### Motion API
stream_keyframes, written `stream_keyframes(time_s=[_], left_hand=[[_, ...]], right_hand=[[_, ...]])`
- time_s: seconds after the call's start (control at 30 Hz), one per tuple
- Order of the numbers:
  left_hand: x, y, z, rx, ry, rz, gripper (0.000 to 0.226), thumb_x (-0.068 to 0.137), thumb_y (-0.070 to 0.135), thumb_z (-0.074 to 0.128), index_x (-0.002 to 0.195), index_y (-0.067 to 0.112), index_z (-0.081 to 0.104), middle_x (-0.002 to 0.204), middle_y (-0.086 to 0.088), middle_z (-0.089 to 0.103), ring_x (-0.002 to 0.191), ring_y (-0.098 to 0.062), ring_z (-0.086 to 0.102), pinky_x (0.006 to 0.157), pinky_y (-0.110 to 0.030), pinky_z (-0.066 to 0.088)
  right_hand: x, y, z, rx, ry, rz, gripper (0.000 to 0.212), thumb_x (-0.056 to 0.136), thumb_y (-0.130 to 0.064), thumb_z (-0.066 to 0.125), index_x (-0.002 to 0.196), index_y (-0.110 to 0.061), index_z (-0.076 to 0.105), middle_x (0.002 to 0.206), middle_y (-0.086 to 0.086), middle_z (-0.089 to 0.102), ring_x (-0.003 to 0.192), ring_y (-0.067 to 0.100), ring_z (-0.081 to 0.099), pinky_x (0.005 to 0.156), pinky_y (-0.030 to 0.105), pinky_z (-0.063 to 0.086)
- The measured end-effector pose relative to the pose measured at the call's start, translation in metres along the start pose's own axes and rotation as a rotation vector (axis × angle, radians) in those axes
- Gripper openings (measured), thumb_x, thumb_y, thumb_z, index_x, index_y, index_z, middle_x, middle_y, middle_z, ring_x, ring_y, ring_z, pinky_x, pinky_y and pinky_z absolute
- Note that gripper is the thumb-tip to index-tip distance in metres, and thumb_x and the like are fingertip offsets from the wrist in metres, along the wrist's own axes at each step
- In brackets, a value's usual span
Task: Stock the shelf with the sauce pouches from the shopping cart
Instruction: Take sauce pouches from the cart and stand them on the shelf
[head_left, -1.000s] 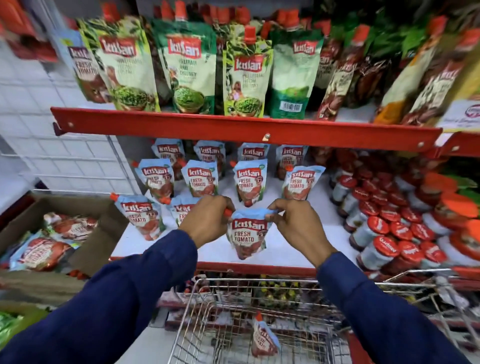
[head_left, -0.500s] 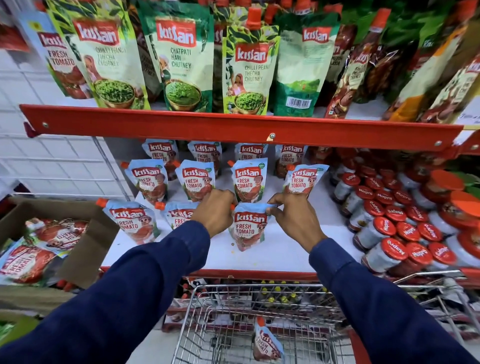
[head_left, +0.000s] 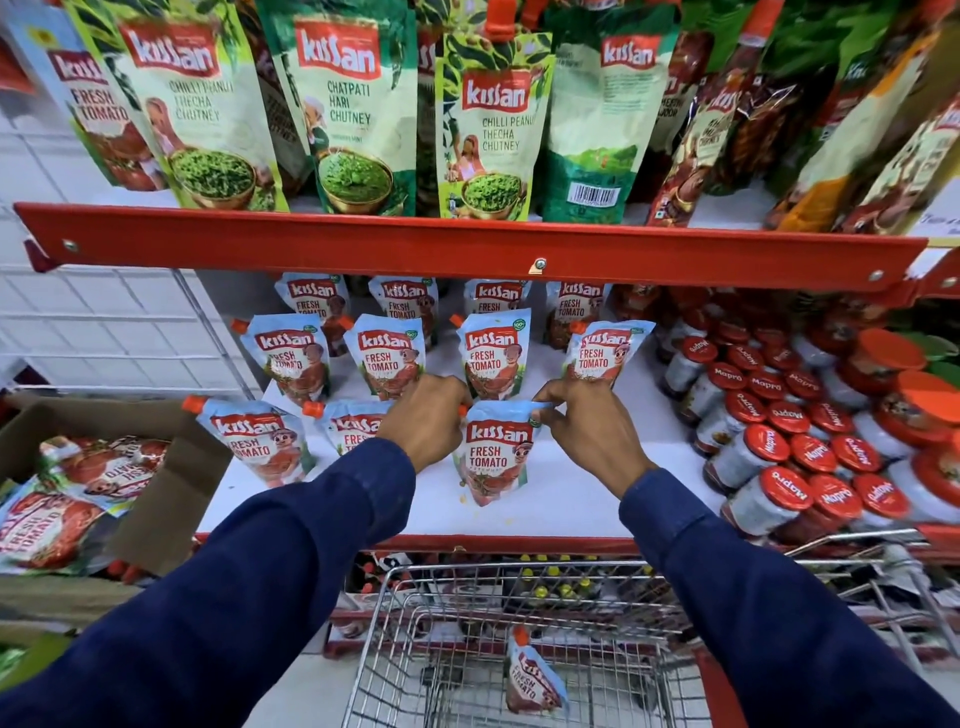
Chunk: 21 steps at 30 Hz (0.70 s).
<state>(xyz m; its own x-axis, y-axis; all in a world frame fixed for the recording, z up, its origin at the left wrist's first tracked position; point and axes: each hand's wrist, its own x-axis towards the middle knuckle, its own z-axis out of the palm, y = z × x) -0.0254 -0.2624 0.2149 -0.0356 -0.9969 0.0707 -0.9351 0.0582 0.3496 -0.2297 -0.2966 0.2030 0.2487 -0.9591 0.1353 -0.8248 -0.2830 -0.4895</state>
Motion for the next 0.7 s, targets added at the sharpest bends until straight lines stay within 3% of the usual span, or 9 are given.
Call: stream_keyframes(time_s=[0.13,0.3,0.37,0.43,0.57,0.7], left_hand=[[-0.002,-0.002,0.001,-0.008,-0.017,0.002,0.03,0.087,0.001,0.071,0.113,0.016,0.075,0.108,-0.013,0.074,0.099,-0.036,0.065,0.074,-0.04,0.057],[-0.013,-0.001,0.002,0.014,-0.051,0.045,0.029,0.092,0.003,0.065,0.117,0.016,0.07,0.109,-0.015,0.073,0.098,-0.038,0.066,0.08,-0.048,0.059],[-0.019,0.001,0.001,0.043,-0.048,0.05,0.033,0.093,0.006,0.066,0.125,0.013,0.065,0.117,-0.016,0.069,0.103,-0.039,0.066,0.085,-0.051,0.058],[-0.029,0.005,-0.001,0.097,0.001,0.057,0.046,0.091,0.009,0.069,0.136,0.012,0.057,0.131,-0.015,0.06,0.109,-0.04,0.064,0.088,-0.052,0.057],[-0.068,0.007,0.009,0.211,0.16,0.209,0.066,0.086,0.021,0.075,0.145,0.015,0.045,0.145,-0.014,0.045,0.121,-0.039,0.056,0.093,-0.052,0.055],[-0.116,-0.002,0.052,0.293,0.133,0.315,0.085,0.085,0.031,0.072,0.155,0.019,0.027,0.165,-0.019,0.024,0.15,-0.044,0.026,0.115,-0.066,0.032]], right_hand=[[-0.005,0.001,0.0,0.007,-0.01,-0.009,0.014,0.093,-0.024,0.069,0.106,-0.021,0.074,0.104,0.006,0.075,0.09,0.026,0.065,0.069,0.029,0.046],[-0.017,-0.001,-0.002,-0.008,-0.034,-0.042,0.022,0.093,-0.026,0.068,0.115,-0.022,0.071,0.109,0.005,0.075,0.086,0.026,0.068,0.068,0.027,0.045],[-0.024,-0.003,-0.002,-0.013,-0.019,-0.061,0.031,0.092,-0.023,0.067,0.123,-0.021,0.066,0.116,0.007,0.074,0.091,0.029,0.069,0.073,0.032,0.052],[-0.033,-0.004,0.0,-0.022,0.018,-0.086,0.044,0.091,-0.02,0.068,0.134,-0.017,0.058,0.129,0.009,0.068,0.111,0.031,0.065,0.087,0.039,0.055],[-0.069,-0.002,0.015,-0.158,0.041,-0.128,0.072,0.093,-0.028,0.064,0.155,-0.013,0.031,0.162,0.012,0.033,0.148,0.033,0.03,0.118,0.047,0.035],[-0.126,0.01,0.048,-0.372,0.044,-0.163,0.092,0.089,-0.035,0.065,0.16,-0.017,0.009,0.169,0.013,-0.003,0.155,0.037,-0.007,0.122,0.064,0.012]])
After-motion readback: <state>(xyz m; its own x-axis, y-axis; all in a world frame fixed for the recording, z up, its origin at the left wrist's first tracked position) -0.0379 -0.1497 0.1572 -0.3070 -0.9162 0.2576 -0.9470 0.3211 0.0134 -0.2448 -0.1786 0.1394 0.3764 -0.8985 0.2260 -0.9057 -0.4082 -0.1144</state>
